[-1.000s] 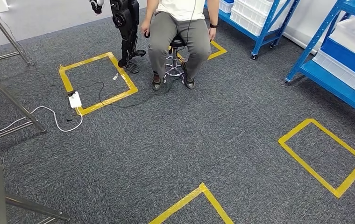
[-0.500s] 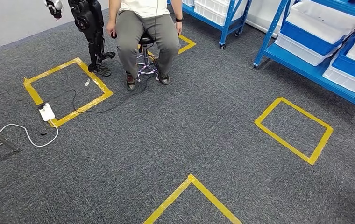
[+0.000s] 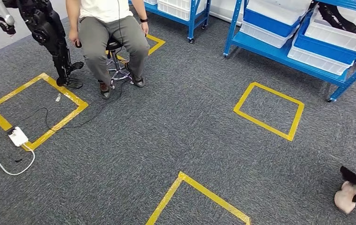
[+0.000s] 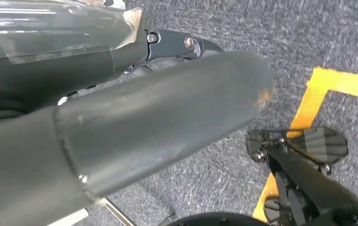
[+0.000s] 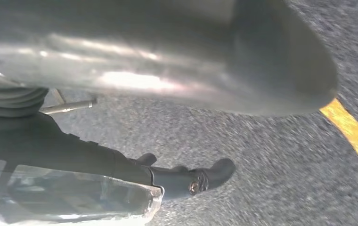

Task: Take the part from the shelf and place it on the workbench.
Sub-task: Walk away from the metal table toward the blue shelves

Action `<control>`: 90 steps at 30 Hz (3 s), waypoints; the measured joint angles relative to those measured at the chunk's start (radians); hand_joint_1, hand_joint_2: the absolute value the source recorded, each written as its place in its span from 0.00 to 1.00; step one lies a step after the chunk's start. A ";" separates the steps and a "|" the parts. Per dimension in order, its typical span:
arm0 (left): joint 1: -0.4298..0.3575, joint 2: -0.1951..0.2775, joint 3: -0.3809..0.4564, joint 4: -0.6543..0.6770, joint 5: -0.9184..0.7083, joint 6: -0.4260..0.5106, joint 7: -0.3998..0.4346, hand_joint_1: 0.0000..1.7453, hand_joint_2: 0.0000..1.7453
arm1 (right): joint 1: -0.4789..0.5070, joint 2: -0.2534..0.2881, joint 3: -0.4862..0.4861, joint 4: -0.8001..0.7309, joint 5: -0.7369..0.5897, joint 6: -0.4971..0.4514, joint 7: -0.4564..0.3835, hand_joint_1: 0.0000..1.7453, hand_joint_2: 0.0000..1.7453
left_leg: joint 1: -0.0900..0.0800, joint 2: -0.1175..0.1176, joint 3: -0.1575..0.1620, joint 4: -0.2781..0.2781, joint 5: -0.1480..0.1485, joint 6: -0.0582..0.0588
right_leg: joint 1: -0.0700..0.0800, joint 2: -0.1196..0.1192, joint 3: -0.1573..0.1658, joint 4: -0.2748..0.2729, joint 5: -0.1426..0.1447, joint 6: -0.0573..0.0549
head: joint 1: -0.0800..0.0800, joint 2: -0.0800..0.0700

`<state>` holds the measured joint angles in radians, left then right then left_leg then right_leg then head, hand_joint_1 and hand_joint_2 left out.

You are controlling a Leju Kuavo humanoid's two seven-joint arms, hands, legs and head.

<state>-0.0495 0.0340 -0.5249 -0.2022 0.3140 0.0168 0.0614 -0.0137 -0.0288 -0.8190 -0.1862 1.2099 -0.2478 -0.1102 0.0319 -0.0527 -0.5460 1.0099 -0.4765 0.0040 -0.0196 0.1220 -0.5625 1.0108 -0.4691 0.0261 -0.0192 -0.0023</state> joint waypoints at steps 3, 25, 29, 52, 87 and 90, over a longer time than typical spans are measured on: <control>0.002 0.000 0.000 0.000 0.000 0.000 0.000 0.00 0.00 | -0.003 0.000 0.000 0.000 0.001 0.000 0.000 0.00 0.00 | -0.001 0.045 0.007 -0.015 0.007 0.021 | 0.002 -0.082 -0.067 0.129 -0.062 -0.002 | 0.007 0.000; -0.001 0.001 -0.012 -0.001 -0.001 0.004 0.000 0.00 0.00 | -0.003 0.004 0.000 -0.003 -0.003 0.010 0.002 0.00 0.00 | -0.001 0.010 -0.026 0.090 -0.042 -0.007 | 0.014 -0.035 0.001 0.006 0.014 -0.041 | 0.005 0.000; -0.006 0.004 -0.014 0.000 -0.003 0.006 0.000 0.00 0.00 | 0.000 0.007 0.000 -0.005 -0.005 0.011 0.002 0.00 0.00 | -0.012 -0.006 0.009 0.002 -0.016 0.009 | 0.012 0.007 -0.015 0.004 0.020 -0.023 | 0.004 0.000; -0.015 0.002 -0.026 -0.002 -0.009 0.005 -0.001 0.00 0.00 | 0.000 0.006 -0.005 -0.005 0.005 -0.005 0.026 0.00 1.00 | 0.002 0.055 -0.101 0.274 -0.164 -0.026 | 0.003 -0.116 -0.009 0.011 0.007 -0.038 | 0.002 0.000; -0.020 0.011 -0.027 -0.002 0.000 0.076 -0.108 0.00 0.00 | -0.001 0.008 -0.005 -0.005 0.004 -0.006 0.021 0.00 1.00 | -0.040 0.049 -0.003 0.008 -0.013 0.020 | 0.007 -0.093 -0.006 0.009 0.006 -0.026 | 0.003 0.000; -0.020 0.012 -0.027 -0.002 0.000 0.089 -0.111 0.00 0.00 | 0.002 0.008 -0.005 -0.004 0.004 -0.007 0.021 0.00 1.00 | -0.038 0.051 0.001 -0.012 -0.010 0.042 | 0.011 -0.094 -0.007 0.027 0.022 -0.005 | 0.002 0.000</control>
<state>-0.0699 0.0459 -0.5524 -0.2041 0.3145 0.1053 -0.0498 -0.0117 -0.0210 -0.8236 -0.1902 1.2140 -0.2548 -0.0889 -0.0061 -0.0017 -0.5448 0.9975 -0.4864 0.0460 -0.0082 0.0281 -0.5692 1.0382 -0.4467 0.0209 -0.0171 -0.0023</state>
